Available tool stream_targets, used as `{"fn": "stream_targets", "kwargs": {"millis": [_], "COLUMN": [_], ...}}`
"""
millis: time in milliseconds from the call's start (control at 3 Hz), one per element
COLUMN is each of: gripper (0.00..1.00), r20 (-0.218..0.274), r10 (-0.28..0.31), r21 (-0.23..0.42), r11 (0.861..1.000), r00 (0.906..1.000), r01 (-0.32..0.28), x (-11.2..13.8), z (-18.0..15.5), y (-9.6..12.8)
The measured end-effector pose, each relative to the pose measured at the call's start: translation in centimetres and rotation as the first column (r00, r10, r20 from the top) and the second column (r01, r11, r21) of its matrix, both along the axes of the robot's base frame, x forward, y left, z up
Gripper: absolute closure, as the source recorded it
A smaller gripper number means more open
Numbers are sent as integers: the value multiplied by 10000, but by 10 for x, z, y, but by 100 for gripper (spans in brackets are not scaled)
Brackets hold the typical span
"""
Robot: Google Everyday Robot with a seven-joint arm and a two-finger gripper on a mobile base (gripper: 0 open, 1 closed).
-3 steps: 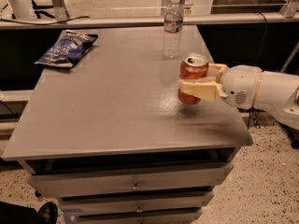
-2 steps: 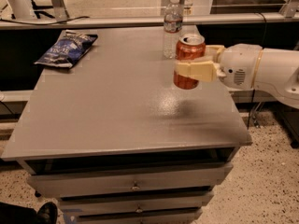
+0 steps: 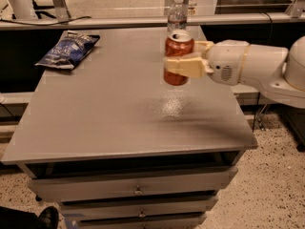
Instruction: Move coke can near blue chip bag
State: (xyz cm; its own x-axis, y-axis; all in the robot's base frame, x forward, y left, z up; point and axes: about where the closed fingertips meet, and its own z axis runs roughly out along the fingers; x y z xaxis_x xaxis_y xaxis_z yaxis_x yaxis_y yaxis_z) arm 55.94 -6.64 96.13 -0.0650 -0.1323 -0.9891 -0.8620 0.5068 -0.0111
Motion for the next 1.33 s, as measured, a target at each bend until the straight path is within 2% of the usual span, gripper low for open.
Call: {"fn": "stream_targets", "kwargs": {"millis": [333,667,1000,1333], "gripper": [100,100,100,100], "r20": [420,818,1007,1074], "r10": [521,1074,1556,1809], "r21": [147,49,-164,-282], "r11": [9985,9941,9878,9835], "r00": [9978,9908,9827,9776], "r01": [-528,-1081,-1547,-1788], "x": [38,77,107,132], "z": [-5,-6,-19,-33], "y": [54,119,184,228]}}
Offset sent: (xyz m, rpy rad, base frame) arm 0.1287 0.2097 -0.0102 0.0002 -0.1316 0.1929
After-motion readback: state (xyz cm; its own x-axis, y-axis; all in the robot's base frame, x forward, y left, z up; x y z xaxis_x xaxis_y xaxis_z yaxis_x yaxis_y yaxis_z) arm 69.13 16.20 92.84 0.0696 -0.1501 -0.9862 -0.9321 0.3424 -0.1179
